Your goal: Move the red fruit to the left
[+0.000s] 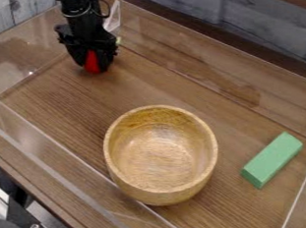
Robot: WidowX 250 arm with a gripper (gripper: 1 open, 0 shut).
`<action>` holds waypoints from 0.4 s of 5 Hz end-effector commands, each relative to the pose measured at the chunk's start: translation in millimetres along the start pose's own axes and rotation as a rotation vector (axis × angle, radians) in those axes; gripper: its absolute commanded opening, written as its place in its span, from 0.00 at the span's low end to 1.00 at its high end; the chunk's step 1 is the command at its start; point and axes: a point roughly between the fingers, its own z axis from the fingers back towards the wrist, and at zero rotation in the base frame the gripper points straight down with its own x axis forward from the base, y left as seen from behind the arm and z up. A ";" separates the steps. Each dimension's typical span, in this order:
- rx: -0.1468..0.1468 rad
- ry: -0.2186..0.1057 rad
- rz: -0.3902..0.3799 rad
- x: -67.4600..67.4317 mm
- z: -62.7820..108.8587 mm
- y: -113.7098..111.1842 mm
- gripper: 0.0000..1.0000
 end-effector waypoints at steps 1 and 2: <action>0.015 -0.054 -0.022 12.8 26.7 -2.2 0.00; 0.006 -0.042 -0.034 10.8 18.1 1.1 1.00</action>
